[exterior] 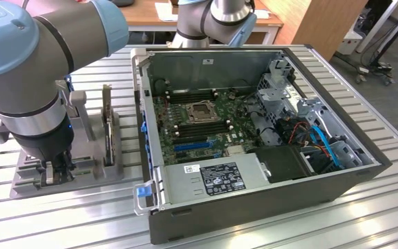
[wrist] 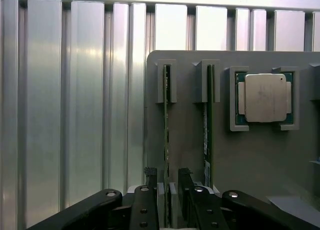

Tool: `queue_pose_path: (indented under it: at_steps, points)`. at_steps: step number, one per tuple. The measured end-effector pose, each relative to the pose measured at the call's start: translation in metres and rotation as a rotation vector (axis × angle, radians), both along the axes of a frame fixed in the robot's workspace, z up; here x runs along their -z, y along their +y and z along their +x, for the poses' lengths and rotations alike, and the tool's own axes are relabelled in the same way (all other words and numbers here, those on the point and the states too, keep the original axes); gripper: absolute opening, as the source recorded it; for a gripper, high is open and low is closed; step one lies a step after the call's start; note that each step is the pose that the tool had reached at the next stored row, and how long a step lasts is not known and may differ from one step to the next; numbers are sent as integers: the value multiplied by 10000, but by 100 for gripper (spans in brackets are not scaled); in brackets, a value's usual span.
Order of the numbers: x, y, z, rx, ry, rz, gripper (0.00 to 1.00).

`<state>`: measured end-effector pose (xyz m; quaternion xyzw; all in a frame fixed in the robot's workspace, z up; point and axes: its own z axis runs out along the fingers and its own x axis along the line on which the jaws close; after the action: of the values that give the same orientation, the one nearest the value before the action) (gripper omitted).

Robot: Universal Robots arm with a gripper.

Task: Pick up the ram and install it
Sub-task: 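Pick up the ram and move it above insertion slot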

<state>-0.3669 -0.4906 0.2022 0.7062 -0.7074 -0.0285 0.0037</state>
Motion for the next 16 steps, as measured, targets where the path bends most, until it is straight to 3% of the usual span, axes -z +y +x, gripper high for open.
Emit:
queue_pose_path:
  at_steps: [11, 14, 15, 16]
  points:
    - [1, 0, 0, 0, 0, 0, 31]
    - [1, 0, 0, 0, 0, 0, 29]
    - [1, 0, 0, 1, 0, 0, 23]
    - [1, 0, 0, 0, 0, 0, 23]
